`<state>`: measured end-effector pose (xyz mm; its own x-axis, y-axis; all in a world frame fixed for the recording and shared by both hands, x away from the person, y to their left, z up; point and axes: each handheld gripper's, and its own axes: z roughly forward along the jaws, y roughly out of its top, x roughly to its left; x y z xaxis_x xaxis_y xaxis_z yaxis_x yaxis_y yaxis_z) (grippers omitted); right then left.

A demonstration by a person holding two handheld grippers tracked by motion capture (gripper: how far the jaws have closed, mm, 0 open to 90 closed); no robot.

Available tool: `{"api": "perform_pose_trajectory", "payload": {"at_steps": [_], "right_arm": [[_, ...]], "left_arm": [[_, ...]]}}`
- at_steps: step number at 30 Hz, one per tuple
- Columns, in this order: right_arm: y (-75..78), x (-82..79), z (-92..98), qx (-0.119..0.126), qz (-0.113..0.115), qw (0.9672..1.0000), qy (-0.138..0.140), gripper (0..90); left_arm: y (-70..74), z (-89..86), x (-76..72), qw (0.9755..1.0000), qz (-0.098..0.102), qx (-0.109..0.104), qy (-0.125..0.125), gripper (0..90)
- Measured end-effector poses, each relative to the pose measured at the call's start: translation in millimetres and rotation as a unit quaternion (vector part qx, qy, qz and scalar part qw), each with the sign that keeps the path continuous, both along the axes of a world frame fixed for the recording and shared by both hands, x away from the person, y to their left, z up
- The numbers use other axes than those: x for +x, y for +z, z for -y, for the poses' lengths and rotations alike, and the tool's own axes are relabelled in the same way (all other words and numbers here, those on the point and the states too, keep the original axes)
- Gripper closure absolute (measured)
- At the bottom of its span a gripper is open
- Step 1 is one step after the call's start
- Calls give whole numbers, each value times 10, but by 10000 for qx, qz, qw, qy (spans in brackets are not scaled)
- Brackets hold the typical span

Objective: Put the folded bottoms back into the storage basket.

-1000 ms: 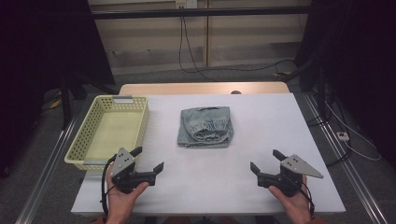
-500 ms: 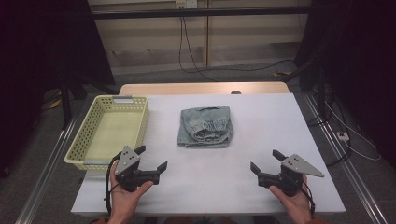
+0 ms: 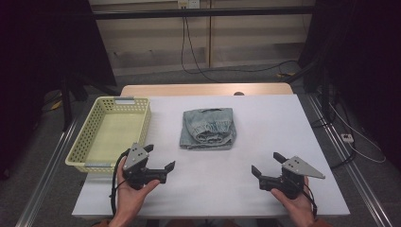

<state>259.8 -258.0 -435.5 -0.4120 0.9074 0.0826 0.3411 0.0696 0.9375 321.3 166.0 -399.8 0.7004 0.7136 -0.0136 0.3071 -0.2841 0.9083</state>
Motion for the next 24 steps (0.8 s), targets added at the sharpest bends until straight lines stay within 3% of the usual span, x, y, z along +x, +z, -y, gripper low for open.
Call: {"api": "perform_pose_trajectory", "payload": {"at_steps": [9,11,14,16,24], "right_arm": [[-8,8,3,-33,-36,10000,-27,64],[-11,17,2,-71,-36,10000,-11,64],[-13,26,-4,-72,-42,10000,-3,64],[-17,35,-4,-54,-51,10000,-9,64],[-16,35,7,-66,-54,10000,-3,64]], "left_arm": [[77,71,118,10000,-8,26,26,57],[81,125,169,9997,-206,160,11,56],[82,161,193,9997,-180,188,34,57],[101,211,258,9994,-284,178,-61,56],[171,325,383,9996,-228,153,-78,57]]}}
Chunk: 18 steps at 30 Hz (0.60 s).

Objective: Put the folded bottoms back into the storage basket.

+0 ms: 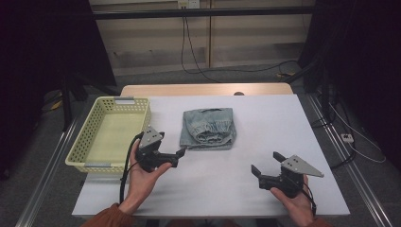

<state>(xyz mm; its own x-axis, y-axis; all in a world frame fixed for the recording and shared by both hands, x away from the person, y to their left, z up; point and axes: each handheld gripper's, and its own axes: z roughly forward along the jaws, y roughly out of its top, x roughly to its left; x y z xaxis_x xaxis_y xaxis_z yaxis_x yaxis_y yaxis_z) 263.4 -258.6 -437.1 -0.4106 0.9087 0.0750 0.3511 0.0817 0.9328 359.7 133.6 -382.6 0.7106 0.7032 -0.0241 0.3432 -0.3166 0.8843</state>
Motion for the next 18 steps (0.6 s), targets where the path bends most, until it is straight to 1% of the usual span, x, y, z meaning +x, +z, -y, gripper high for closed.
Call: {"api": "perform_pose_trajectory", "payload": {"at_steps": [1,3,5,6,9,10,11,13,15,17,18], "right_arm": [[1,0,0,-7,5,10000,-4,64],[2,-2,2,-6,9,10000,-2,64],[7,-2,0,4,18,10000,-8,64],[8,1,-3,7,25,10000,-8,64],[3,11,-13,-23,8,10000,25,64],[1,11,-16,-24,6,10000,25,64],[1,11,-16,-24,6,10000,25,64],[6,1,-16,-30,12,10000,16,64],[9,1,-13,-29,22,10000,6,64],[11,1,-15,-24,15,10000,-11,64],[11,2,-18,-32,14,10000,-9,64]], "left_arm": [[-1,19,35,10000,-5,-36,-45,57],[-2,24,54,10000,-16,-5,-49,58],[-16,40,91,10000,-57,-45,-67,62],[-24,51,118,9999,-104,-58,-35,62],[-24,58,138,9999,-124,-51,-13,63],[-23,56,176,9996,-240,-159,-23,63],[-23,56,176,9996,-240,-159,-23,63],[-12,75,240,9991,-364,-226,-8,62],[0,82,252,9992,-341,-218,-14,58],[40,98,286,9993,-273,-238,22,59],[53,103,302,9996,-213,-178,32,59]]}}
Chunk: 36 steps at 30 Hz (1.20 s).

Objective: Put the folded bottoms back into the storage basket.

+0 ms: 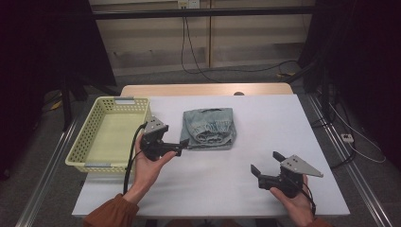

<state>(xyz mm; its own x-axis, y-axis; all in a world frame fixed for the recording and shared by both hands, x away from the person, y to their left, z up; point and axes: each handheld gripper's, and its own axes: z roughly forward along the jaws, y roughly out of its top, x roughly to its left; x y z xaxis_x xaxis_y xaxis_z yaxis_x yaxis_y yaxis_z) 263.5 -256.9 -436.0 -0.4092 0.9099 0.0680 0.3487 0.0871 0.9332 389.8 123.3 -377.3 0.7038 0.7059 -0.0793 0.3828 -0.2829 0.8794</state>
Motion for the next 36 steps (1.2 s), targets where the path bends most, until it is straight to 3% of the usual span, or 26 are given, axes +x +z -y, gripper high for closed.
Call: {"api": "perform_pose_trajectory", "payload": {"at_steps": [6,20,25,26,29,30,36], "right_arm": [[-3,4,-8,-18,-8,10000,4,64],[2,-16,-7,-33,-3,10000,7,64],[2,-17,-7,-31,-7,10000,19,63],[2,-17,-8,-33,-7,10000,16,62],[1,-16,-10,-32,-12,10000,11,61],[0,-15,-9,-23,-12,10000,18,60],[0,-15,-9,-23,-14,10000,24,60]], "left_arm": [[2,57,99,9998,-38,184,97,69],[17,159,318,9996,-66,157,236,68],[9,244,414,9988,-82,480,92,94],[-6,266,437,9989,-50,462,86,94],[-46,314,503,9989,-123,442,-15,93],[-53,326,526,9984,-141,555,-35,93],[-141,381,712,9979,-334,502,239,85]]}}
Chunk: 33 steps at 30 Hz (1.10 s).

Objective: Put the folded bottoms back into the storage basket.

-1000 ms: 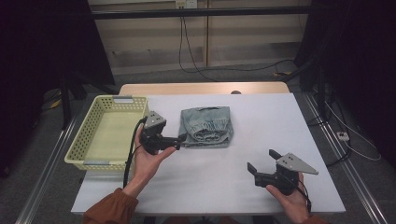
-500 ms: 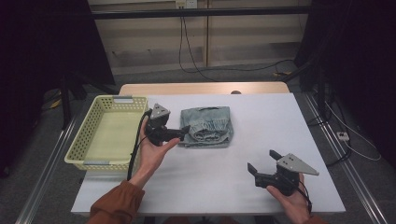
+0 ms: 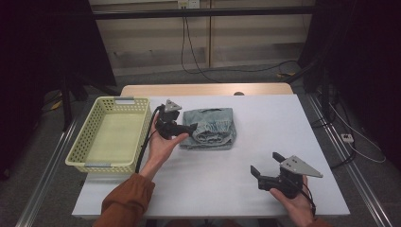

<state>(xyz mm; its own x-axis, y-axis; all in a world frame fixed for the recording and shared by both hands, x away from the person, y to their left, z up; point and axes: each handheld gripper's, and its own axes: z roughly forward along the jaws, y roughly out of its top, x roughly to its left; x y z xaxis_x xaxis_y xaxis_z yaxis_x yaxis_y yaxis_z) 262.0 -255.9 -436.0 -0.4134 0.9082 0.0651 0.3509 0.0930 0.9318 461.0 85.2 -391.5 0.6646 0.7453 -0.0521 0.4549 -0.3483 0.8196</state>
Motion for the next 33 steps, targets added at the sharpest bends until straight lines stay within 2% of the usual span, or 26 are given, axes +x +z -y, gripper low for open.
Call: {"api": "perform_pose_trajectory", "payload": {"at_steps": [4,7,9,16,19,21,22,23,25,29,30,33], "right_arm": [[-4,5,1,-22,-14,10000,12,60],[-5,6,0,-24,-25,10000,19,60],[-5,6,0,-23,-18,10000,18,60],[-6,7,6,-16,-28,10000,21,60],[-2,2,11,19,-37,10000,-9,60],[-3,4,12,14,-40,10000,-2,60],[-5,7,13,6,-41,10000,6,60],[-7,9,12,-1,-42,10000,8,60],[-7,7,6,-26,-22,10000,22,60],[-3,0,4,-46,-8,10000,22,61],[-4,1,5,-40,-10,10000,23,61],[-3,0,4,-22,-10,10000,16,61]], "left_arm": [[-34,33,75,9999,-87,51,24,56],[-58,71,130,9999,-154,-13,70,59],[-71,98,173,9998,-113,83,120,65],[-158,196,363,9990,-288,198,273,90],[-221,213,418,9983,-449,101,359,116],[-261,223,430,9976,-462,220,465,136],[-326,222,460,9963,-699,108,493,127],[-326,222,460,9963,-699,108,493,127],[-387,221,478,9953,-833,123,486,125],[-428,212,491,9932,-933,384,575,165],[-443,216,494,9922,-987,401,645,174],[-480,186,494,9912,-1095,354,654,188]]}}
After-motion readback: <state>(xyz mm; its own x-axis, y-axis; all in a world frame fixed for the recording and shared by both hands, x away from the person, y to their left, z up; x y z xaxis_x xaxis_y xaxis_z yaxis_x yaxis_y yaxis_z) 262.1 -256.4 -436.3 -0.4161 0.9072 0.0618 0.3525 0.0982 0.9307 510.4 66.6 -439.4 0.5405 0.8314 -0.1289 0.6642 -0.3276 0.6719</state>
